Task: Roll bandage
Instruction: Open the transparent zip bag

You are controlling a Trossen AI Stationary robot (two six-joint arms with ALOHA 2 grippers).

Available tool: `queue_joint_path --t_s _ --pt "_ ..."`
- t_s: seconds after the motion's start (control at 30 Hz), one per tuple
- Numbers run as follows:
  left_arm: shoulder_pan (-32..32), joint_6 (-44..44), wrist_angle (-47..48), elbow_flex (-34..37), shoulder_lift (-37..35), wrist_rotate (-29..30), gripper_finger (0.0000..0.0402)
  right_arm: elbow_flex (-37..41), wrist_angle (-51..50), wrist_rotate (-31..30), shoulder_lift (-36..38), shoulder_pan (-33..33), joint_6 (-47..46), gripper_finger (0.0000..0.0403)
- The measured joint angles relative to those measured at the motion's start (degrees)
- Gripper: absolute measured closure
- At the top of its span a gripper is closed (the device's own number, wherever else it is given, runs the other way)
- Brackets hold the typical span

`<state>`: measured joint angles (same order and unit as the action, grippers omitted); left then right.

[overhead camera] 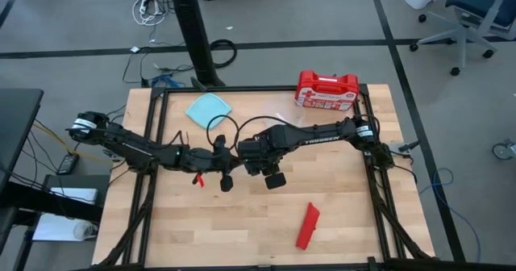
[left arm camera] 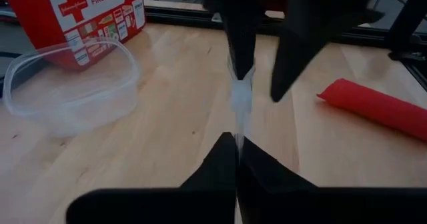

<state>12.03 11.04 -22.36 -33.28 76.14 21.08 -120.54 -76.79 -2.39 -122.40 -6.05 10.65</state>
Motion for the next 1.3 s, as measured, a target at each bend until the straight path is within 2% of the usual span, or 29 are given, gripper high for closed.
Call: queue_joint_path --t_s 0.13,0.23,0.37,0.43,0.77,0.93,1.17,1.3 --pt "0.1 -2.1 -0.3 0.1 0.0 0.0 0.0401 0.0 0.4 0.2 1.0 -1.4 1.5 0.0248" --pt "0.1 -3.2 -1.0 0.1 0.0 -0.1 0.0401 0.0 4.2 -0.2 1.1 -3.2 3.3 0.0238" --pt "0.1 -3.3 -2.6 0.1 0.0 -3.0 0.0401 0.0 7.0 -7.7 1.1 -5.2 6.4 0.0239" --pt "0.1 -3.3 -3.1 0.1 0.0 -3.2 0.0401 0.0 7.8 -9.6 1.1 -5.6 7.3 0.0239" --pt "0.1 -1.8 -4.4 0.2 0.0 -3.5 0.0401 4.1 14.4 -7.6 1.1 -4.9 6.1 0.0225" --pt "0.1 0.2 -3.9 0.2 0.0 -3.0 0.0401 7.7 16.9 -9.5 0.9 -4.5 5.1 0.0223" --pt "0.1 1.4 -2.1 0.2 0.0 -3.8 0.0401 8.1 15.7 -10.7 2.2 -4.5 2.3 0.0224" --pt "0.1 1.4 -3.3 0.2 0.7 -4.1 0.0401 8.1 18.9 -9.2 2.8 -5.0 2.4 0.0224"
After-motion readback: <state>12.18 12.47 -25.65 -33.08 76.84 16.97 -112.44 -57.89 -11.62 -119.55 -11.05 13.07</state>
